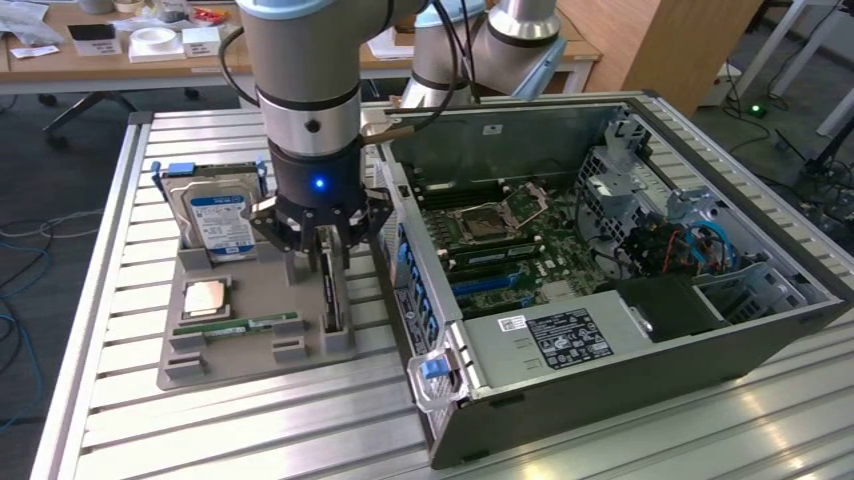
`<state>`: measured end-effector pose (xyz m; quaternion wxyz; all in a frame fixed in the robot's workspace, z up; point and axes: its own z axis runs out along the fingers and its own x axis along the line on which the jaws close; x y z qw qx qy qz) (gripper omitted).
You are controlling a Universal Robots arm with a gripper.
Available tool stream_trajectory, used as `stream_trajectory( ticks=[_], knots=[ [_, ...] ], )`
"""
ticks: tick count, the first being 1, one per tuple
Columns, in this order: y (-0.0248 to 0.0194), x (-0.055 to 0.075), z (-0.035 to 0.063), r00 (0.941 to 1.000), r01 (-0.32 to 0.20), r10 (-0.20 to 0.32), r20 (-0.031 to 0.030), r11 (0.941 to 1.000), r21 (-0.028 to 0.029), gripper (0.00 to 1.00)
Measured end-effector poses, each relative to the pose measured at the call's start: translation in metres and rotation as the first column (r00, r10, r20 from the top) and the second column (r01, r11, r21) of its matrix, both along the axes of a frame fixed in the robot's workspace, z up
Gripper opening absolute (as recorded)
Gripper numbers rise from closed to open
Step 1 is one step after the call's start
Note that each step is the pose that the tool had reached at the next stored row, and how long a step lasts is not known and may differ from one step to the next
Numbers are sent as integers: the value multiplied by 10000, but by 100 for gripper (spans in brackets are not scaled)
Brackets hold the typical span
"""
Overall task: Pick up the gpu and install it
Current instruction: 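Pick up the gpu and move the gpu toward the slot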
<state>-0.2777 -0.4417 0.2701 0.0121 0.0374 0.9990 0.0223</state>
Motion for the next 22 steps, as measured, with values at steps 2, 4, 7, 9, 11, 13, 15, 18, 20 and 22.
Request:
stream_trajectory(
  ticks=[2,4,7,9,11,13,15,18,20,22],
  knots=[
    [0,1,-3,10000,0,0,1,10000,1,42],
    [1,3,-10,10000,0,0,3,10000,3,42],
    [0,8,-38,10000,0,0,1,10000,1,42],
    [1,11,-61,10000,0,0,0,10000,1,42],
    [1,12,-86,10000,0,0,0,10000,1,42],
    [1,13,-100,10000,0,0,0,10000,0,42],
    [3,13,-100,10000,-2,2,-1,10000,0,42],
    [12,8,-107,10000,0,0,2,10000,1,42],
    [18,6,-115,10000,-1,1,0,10000,1,42],
    [26,1,-129,10000,0,0,0,10000,0,42]
  ],
)
